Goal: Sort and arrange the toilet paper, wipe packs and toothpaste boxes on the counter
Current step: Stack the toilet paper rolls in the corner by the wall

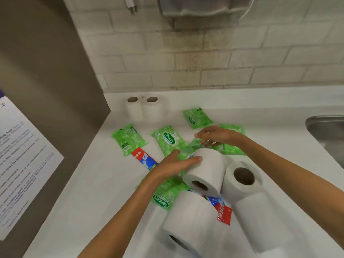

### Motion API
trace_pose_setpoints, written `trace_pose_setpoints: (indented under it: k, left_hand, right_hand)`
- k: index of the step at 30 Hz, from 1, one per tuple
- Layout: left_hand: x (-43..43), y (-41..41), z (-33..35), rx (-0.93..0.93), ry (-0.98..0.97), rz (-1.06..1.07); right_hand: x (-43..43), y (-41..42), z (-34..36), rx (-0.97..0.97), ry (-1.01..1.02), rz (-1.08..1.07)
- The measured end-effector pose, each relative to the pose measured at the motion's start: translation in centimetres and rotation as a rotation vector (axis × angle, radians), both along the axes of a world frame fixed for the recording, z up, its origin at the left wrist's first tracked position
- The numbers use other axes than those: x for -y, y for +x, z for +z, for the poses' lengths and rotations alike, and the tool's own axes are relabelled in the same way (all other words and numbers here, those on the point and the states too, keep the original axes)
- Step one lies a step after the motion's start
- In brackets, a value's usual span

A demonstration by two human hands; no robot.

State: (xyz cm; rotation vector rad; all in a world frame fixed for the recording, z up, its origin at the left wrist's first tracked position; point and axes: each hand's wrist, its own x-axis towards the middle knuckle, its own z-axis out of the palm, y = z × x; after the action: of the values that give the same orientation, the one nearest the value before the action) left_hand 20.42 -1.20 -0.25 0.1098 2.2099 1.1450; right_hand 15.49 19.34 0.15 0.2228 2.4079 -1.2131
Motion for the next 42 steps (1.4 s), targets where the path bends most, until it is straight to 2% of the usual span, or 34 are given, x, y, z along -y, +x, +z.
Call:
trace_pose_setpoints:
  k: [9,17,22,28,34,38,42]
  left_hand:
    - [-4.4,0.5,-0.6,0.009,-0.084,-0.065]
    - [-4.8,0.4,-1.4,0.013,-0.063,-0.078]
    - [-3.6,0.0,-1.2,0.076,0.014,-0.033]
    - [0.6,-2.2,0.6,0.112,0.254,0.088]
    - [5.5,-6.4,1.6,-0.083,0.426,0.394]
    - [7.8,-10.6,1.7,-0.268,0.440,0.596]
    - [9.1,-14.4,0.6,-0.391,0.433,0.691]
  right_hand:
    - [-1.2,1.0,1.2,-0.004,-0.077,-0.047]
    - [-0.8,0.6,1.2,0.011,-0.097,-0.056]
    - [-0.6,0.2,0.8,0.024,-0.123,-0.072]
    - [0.6,-1.5,0.5,0.019,-0.136,-0.110]
    - [3.7,-3.8,0.0,-0.016,-0.148,-0.114]
    - [5.6,-5.5,-0.2,-0.049,-0.136,-0.094]
    - [6.5,-6.8,-0.4,-0.083,-0.146,-0.095]
